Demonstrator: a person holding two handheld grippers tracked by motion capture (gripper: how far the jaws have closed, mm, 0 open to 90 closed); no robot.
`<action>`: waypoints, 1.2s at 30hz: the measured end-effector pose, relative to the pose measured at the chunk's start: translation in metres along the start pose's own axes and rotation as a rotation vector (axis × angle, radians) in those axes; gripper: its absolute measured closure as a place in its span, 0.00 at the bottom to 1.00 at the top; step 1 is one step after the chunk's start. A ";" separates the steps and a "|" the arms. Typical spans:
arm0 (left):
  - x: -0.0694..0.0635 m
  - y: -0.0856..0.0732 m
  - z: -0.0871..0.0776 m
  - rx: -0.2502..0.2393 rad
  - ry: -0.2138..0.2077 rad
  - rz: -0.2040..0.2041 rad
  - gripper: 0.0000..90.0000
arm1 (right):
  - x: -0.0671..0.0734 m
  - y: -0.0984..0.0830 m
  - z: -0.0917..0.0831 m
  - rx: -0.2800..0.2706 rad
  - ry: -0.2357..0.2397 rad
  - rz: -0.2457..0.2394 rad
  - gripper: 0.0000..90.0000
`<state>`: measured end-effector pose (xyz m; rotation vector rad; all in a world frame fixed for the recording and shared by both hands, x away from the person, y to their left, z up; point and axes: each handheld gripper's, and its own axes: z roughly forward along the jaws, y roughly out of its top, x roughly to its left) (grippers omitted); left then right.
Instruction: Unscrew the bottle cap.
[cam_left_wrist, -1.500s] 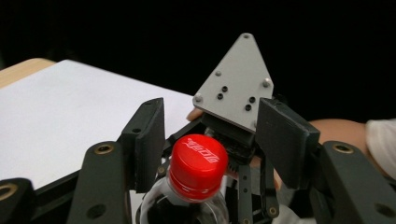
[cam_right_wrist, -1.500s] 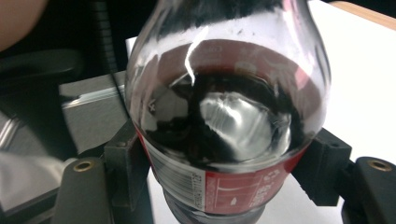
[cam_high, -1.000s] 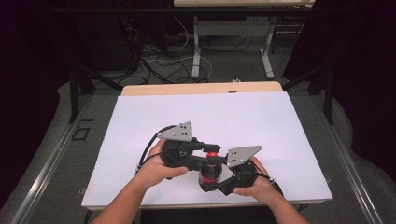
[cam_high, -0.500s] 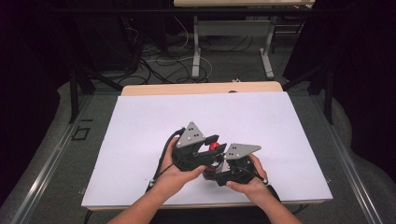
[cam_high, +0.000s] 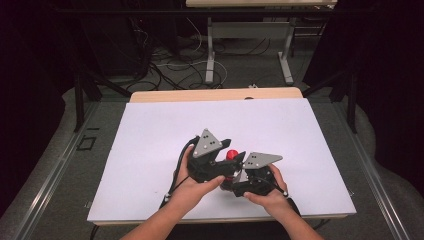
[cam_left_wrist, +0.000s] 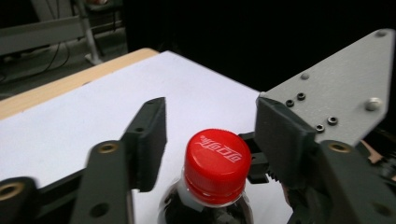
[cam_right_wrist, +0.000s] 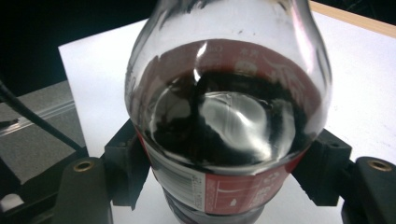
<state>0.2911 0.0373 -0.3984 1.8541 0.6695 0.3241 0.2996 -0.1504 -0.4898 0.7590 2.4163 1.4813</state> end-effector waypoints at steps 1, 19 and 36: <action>0.003 0.001 -0.003 -0.006 -0.034 0.005 0.41 | 0.000 0.000 -0.001 -0.006 0.015 0.000 0.32; 0.028 0.001 -0.019 0.071 -0.559 0.114 0.54 | 0.013 0.007 -0.011 -0.004 0.300 -0.215 0.32; 0.022 -0.002 -0.016 0.051 -0.454 0.110 0.67 | 0.010 0.006 -0.009 0.005 0.274 -0.180 0.32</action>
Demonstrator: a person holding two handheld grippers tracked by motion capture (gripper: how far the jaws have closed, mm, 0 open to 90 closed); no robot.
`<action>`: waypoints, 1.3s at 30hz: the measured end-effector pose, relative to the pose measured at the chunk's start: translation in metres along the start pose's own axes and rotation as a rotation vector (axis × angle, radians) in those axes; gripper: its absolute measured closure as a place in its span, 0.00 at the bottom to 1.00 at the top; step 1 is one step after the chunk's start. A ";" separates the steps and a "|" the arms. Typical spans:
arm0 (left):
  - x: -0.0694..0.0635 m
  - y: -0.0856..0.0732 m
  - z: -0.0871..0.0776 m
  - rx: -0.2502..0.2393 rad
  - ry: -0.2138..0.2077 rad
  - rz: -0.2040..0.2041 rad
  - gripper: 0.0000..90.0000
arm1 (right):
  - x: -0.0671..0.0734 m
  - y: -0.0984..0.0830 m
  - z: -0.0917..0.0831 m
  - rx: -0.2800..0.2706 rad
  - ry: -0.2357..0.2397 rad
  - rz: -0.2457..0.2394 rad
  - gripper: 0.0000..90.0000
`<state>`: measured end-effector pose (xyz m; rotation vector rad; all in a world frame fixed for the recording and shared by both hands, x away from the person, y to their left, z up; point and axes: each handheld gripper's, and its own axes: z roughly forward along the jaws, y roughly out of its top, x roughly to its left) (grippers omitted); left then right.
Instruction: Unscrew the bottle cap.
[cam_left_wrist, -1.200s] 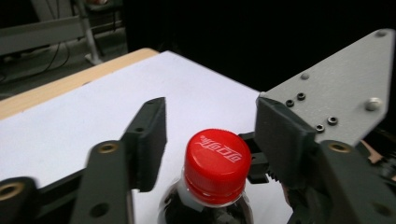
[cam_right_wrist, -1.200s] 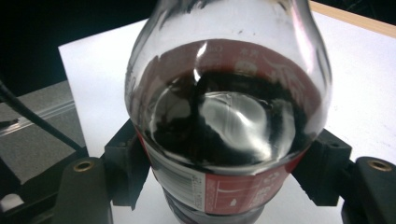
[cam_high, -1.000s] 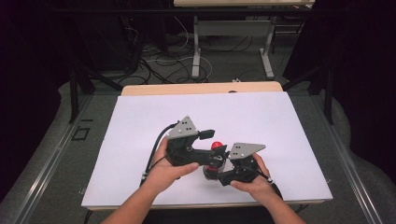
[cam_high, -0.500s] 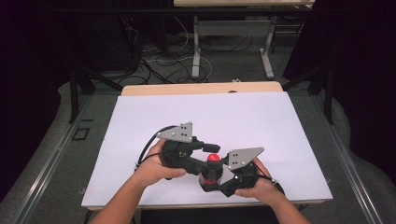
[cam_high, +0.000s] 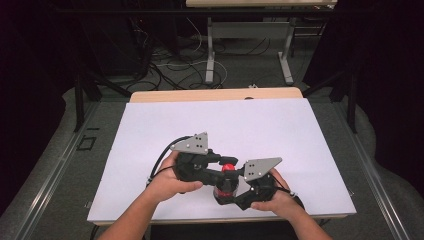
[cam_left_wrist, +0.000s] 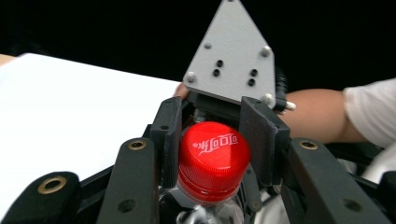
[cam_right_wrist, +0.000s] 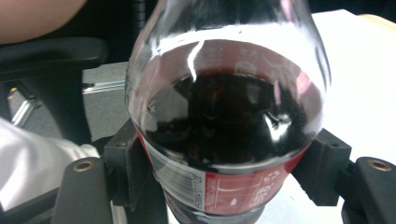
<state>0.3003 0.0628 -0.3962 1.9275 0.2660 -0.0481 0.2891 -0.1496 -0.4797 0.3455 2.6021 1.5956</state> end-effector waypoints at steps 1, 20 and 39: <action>-0.003 0.000 0.002 -0.008 0.075 -0.008 0.67 | -0.002 0.000 0.000 0.007 -0.044 0.020 0.32; -0.021 0.001 0.038 -0.068 0.520 -0.143 0.67 | -0.006 -0.004 0.005 0.015 -0.350 0.167 0.32; 0.005 0.003 -0.019 -0.016 -0.043 0.016 0.52 | 0.005 0.003 0.002 -0.002 0.001 0.005 0.32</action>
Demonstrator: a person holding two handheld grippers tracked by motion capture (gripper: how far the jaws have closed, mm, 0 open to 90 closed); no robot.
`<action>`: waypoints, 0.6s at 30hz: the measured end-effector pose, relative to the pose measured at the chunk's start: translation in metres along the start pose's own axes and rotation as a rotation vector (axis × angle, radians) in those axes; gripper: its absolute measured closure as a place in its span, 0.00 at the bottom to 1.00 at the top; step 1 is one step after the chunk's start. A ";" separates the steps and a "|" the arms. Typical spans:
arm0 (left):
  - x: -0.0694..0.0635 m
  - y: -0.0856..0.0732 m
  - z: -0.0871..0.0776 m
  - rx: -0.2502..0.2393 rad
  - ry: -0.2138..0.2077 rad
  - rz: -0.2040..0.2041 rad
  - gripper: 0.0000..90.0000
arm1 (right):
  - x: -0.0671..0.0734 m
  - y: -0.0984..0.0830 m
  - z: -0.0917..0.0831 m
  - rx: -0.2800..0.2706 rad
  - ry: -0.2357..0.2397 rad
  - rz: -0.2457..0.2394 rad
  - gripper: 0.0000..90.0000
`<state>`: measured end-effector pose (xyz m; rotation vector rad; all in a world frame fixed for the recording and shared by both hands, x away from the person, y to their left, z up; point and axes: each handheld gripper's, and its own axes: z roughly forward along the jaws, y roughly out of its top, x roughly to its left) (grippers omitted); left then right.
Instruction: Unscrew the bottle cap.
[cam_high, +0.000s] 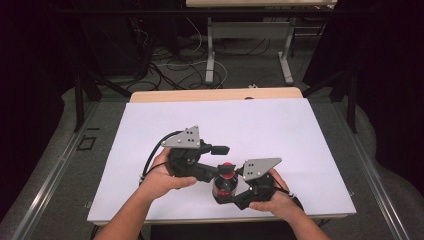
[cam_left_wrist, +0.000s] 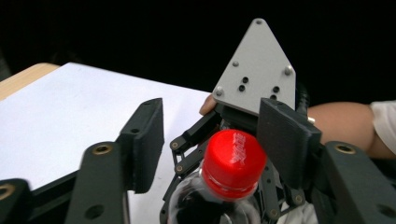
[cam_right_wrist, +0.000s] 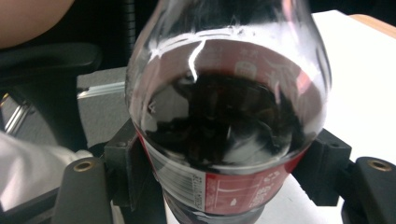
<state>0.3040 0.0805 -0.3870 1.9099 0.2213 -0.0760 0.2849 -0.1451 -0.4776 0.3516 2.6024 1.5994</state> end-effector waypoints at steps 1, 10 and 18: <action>0.000 -0.003 0.000 0.000 -0.026 -0.006 0.52 | 0.001 -0.001 0.002 -0.004 0.004 -0.008 0.32; -0.002 -0.007 0.007 0.026 -0.089 0.002 0.60 | 0.001 -0.001 0.003 0.012 0.029 -0.019 0.32; -0.003 -0.008 0.010 0.024 -0.026 0.003 0.68 | 0.000 -0.003 0.004 0.007 0.001 -0.003 0.32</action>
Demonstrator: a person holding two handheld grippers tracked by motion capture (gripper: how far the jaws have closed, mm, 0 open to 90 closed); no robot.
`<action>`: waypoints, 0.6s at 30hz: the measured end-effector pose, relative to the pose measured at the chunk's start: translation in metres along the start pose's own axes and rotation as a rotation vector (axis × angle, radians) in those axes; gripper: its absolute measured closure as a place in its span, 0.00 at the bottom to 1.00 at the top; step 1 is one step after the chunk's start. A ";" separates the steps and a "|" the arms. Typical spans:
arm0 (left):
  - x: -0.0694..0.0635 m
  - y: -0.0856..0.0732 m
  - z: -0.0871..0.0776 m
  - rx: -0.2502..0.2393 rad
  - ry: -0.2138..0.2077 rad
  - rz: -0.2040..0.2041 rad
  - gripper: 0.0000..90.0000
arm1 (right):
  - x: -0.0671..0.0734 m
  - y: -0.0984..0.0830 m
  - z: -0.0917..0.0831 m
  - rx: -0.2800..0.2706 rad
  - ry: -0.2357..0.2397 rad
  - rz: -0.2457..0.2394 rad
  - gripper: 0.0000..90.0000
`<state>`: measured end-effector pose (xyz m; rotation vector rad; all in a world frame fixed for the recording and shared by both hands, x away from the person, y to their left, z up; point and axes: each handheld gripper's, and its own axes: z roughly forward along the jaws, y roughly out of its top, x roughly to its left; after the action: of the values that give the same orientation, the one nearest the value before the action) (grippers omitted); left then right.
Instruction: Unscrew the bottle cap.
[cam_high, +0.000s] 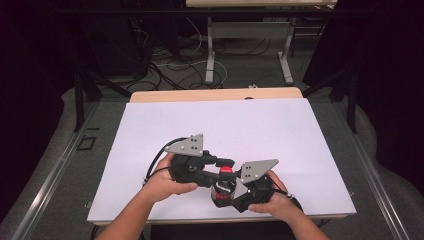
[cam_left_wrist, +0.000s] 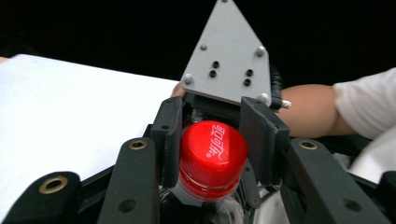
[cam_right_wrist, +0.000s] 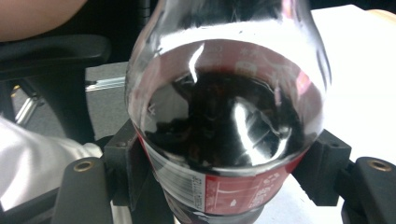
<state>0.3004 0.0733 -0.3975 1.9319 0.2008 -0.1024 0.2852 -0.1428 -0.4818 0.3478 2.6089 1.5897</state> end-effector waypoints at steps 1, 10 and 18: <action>0.001 0.000 0.001 -0.002 0.011 -0.002 0.68 | -0.001 0.000 0.000 -0.001 -0.004 0.007 0.32; -0.007 0.004 0.016 -0.014 0.283 -0.019 0.68 | -0.008 -0.002 -0.001 0.000 -0.129 0.093 0.32; -0.024 0.004 0.040 -0.034 0.560 -0.047 0.68 | -0.012 -0.005 0.002 0.037 -0.267 0.160 0.32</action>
<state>0.2792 0.0322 -0.4040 1.8835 0.6136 0.4137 0.2961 -0.1458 -0.4875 0.7335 2.4608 1.4236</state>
